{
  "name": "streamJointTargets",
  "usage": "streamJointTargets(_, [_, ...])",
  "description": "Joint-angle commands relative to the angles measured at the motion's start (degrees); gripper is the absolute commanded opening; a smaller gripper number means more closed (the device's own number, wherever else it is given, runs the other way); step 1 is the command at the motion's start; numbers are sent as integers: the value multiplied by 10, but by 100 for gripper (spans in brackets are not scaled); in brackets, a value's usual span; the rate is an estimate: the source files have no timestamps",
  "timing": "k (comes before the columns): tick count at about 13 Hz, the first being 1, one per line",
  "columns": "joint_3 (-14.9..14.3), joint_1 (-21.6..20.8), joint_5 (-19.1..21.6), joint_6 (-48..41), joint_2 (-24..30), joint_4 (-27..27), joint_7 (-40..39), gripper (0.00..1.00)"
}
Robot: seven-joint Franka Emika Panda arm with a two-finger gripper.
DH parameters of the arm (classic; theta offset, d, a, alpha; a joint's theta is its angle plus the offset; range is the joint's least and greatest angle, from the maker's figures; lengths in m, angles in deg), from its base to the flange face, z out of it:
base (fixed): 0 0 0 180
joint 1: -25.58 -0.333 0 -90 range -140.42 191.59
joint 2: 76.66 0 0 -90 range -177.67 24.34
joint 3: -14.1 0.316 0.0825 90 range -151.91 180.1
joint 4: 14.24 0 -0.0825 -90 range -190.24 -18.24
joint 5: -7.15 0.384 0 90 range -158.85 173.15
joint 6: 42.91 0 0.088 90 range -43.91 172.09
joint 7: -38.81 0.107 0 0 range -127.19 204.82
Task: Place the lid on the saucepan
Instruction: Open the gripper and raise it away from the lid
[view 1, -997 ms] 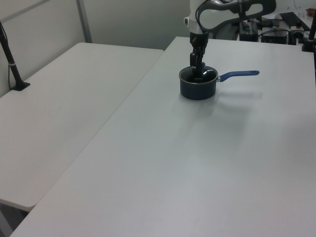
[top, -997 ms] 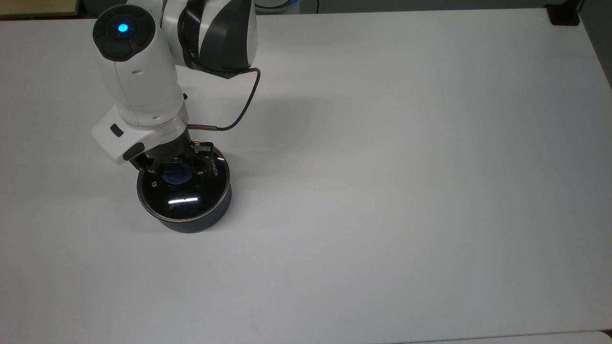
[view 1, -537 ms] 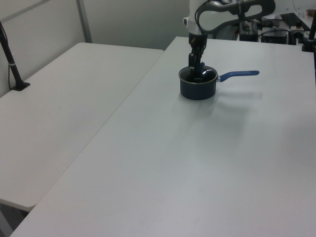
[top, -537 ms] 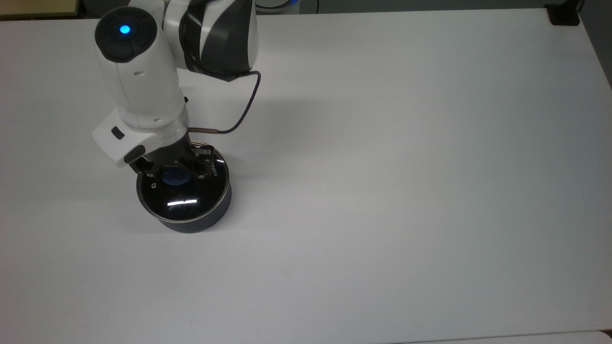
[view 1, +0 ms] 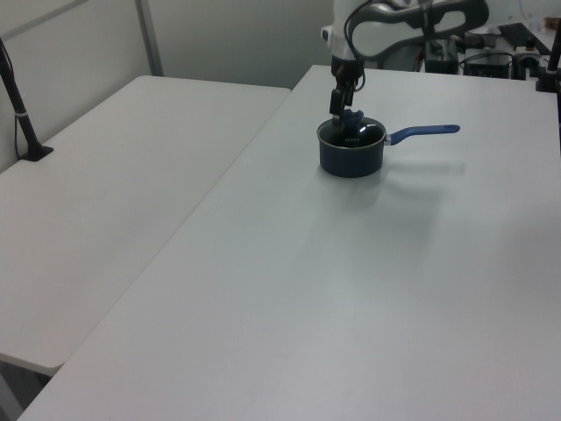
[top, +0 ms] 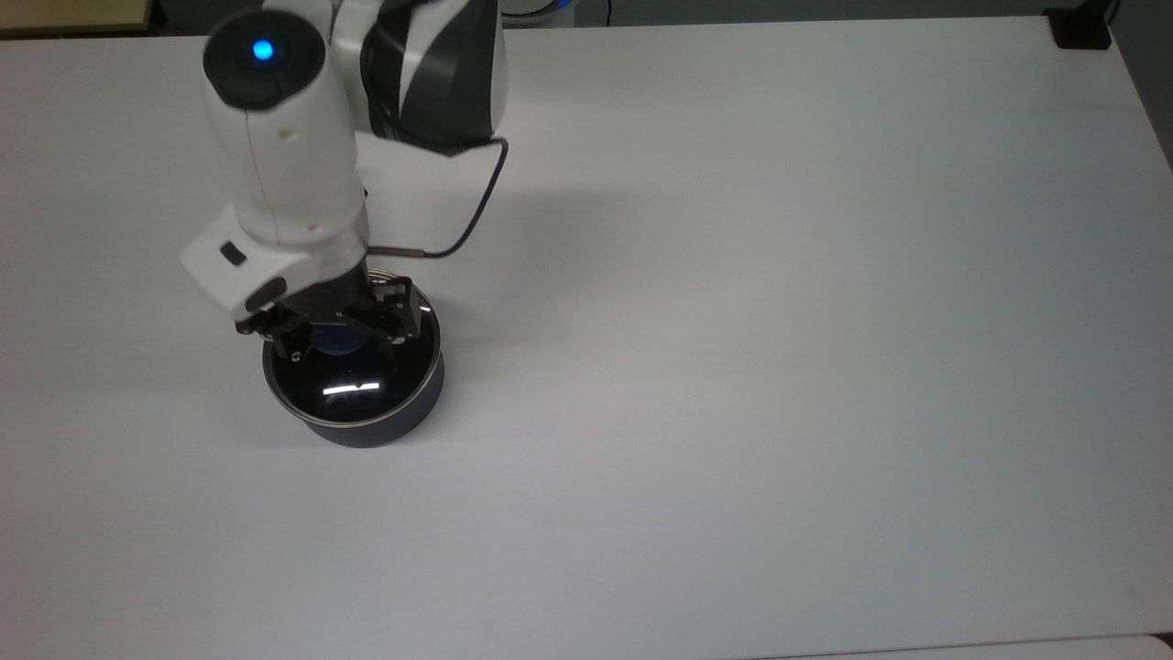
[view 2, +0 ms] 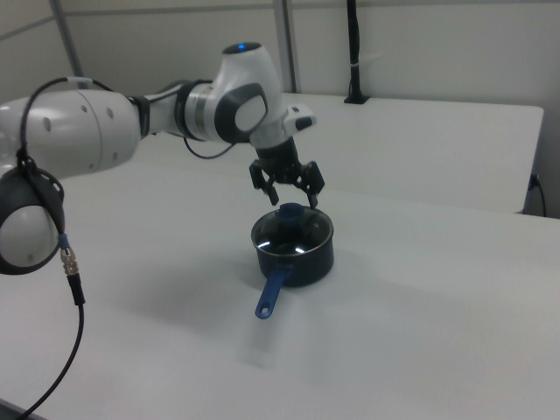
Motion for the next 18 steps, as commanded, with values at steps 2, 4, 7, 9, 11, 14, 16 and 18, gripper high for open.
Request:
streamJointTargets(2, [1,-6,-6,-78,95,-38,-4,100])
streamJointTargets(4, [4,-10,-6,-114,157,-79,-3,100])
streamJointTargets(7, [60,-2,-41,-163,254,-164,-3,100])
streamJointTargets(9, [79,-1,-43,-187,317,-212,7,100])
streamJointTargets(11, [93,-1,-39,-217,360,-245,12,100])
streamJointTargets(14, [93,-9,-35,-250,381,-255,16,100])
streamJointTargets(16, [93,-9,-35,-260,374,-250,43,100])
streamJointTargets(18, [93,-9,-36,-260,352,-229,83,100])
